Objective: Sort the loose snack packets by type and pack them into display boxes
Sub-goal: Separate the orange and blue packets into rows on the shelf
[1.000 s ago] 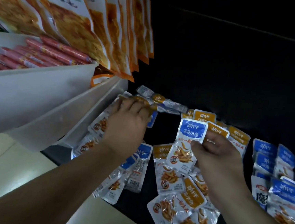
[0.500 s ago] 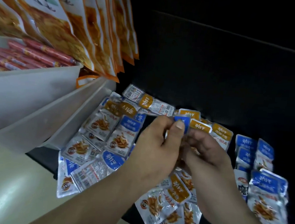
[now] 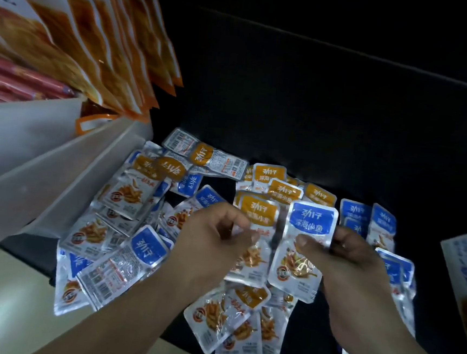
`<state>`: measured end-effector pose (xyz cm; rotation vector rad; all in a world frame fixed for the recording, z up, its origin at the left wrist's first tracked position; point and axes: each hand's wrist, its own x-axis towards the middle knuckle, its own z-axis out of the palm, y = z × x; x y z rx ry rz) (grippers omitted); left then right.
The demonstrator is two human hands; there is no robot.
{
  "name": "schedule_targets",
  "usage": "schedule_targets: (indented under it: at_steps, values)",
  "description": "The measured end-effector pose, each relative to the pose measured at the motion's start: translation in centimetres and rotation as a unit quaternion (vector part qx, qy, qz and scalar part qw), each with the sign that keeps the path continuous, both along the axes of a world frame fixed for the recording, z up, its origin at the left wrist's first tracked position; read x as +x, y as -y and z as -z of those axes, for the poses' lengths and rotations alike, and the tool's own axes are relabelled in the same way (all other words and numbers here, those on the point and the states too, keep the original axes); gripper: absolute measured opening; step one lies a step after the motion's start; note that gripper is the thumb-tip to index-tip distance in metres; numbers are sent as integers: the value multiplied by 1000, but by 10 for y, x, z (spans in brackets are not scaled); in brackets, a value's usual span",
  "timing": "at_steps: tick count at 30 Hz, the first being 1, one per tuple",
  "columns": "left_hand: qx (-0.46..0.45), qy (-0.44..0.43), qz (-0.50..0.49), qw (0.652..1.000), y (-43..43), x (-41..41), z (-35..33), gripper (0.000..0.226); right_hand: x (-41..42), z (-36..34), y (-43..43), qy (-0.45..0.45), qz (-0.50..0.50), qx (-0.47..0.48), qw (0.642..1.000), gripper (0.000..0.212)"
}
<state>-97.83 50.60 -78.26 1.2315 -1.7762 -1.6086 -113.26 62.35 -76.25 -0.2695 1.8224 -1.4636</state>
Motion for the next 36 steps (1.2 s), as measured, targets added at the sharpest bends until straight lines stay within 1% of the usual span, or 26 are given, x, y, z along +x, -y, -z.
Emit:
schedule_targets:
  at_steps: [3,5,6,8,9,10,12,14,16,17,19,21,23,25,27,29,31,33,34,36]
  values:
    - [-55,46,4,997,6,-8,15,16,-12,0,-14,-29,15,30,999,21]
    - [-119,101,35,987,9,-15,27,18,-23,0,-26,-42,18,49,998,17]
    - [-176,137,59,973,11,-16,32,21,-29,0,-32,-50,22,58,997,16]
    - [-294,201,94,930,13,-16,39,21,-46,0,-44,-73,41,75,994,17]
    - [-328,214,101,915,13,-16,39,20,-54,1,-51,-93,52,82,991,17]
    - [-338,217,104,910,10,-15,38,20,-63,3,-58,-114,55,88,988,17]
    - [-340,198,110,913,1,-13,37,18,-77,8,-71,-150,50,108,981,18]
    - [-346,176,110,915,-8,-11,40,8,-87,16,-85,-180,41,132,974,19]
    - [-358,179,104,911,-13,-6,45,7,-92,26,-94,-205,24,169,964,21]
    - [-367,184,95,907,-14,-1,48,8,-92,30,-96,-214,11,193,958,24]
    - [-411,208,69,885,-9,9,50,6,-92,36,-99,-238,-16,245,940,38]
    - [-448,262,52,853,1,20,54,23,-92,41,-100,-287,-29,287,914,52]
    - [-448,332,41,829,15,31,55,44,-87,40,-96,-356,-27,307,882,62]
    - [-419,390,38,819,27,40,56,57,-78,35,-87,-455,-34,280,845,65]
    - [-398,407,43,821,34,47,58,57,-65,34,-74,-514,-59,207,831,61]
    - [-391,401,40,827,39,51,60,54,-49,34,-59,-516,-96,144,839,50]
    - [-378,384,28,842,45,54,59,57,-34,31,-44,-485,-122,99,860,37]
    - [-347,359,4,866,50,54,54,67,-20,25,-33,-428,-145,67,890,26]
    - [-336,341,-11,878,50,53,48,70,-13,22,-28,-396,-153,56,904,24]
    - [-356,297,-31,885,45,52,33,69,-1,14,-20,-309,-151,44,938,22]
